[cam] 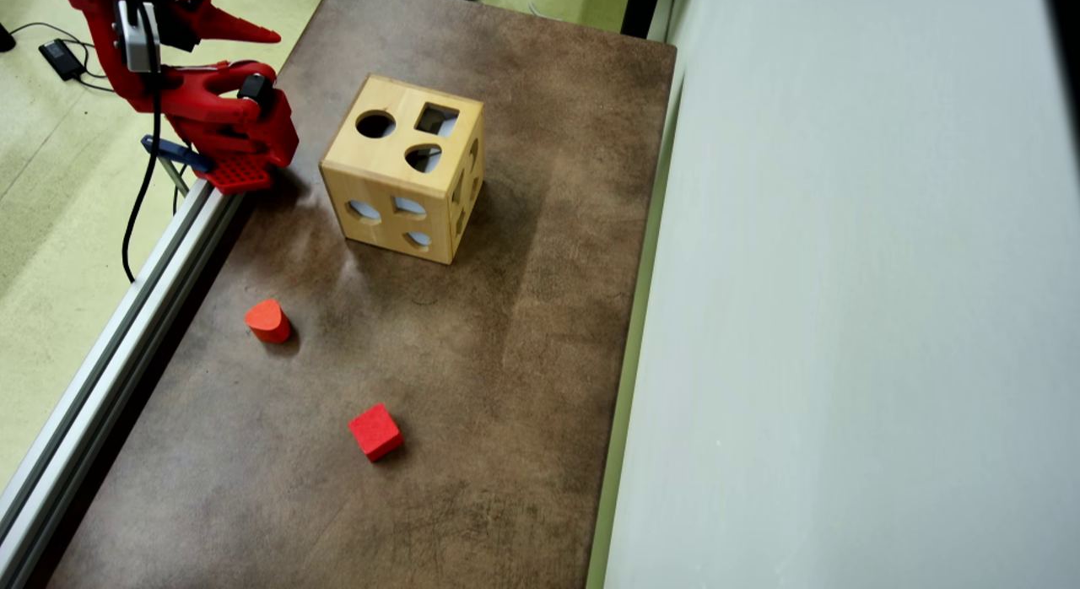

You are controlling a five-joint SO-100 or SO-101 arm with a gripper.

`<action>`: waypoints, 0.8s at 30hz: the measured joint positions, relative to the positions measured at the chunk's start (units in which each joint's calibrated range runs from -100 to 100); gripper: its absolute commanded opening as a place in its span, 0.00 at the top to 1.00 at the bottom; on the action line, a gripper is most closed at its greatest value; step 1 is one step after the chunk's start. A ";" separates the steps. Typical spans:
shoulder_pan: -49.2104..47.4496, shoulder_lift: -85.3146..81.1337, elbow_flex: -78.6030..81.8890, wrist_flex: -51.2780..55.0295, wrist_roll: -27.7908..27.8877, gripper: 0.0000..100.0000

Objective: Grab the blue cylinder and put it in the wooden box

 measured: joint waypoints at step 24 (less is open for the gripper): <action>8.55 -0.25 0.00 0.00 0.00 0.98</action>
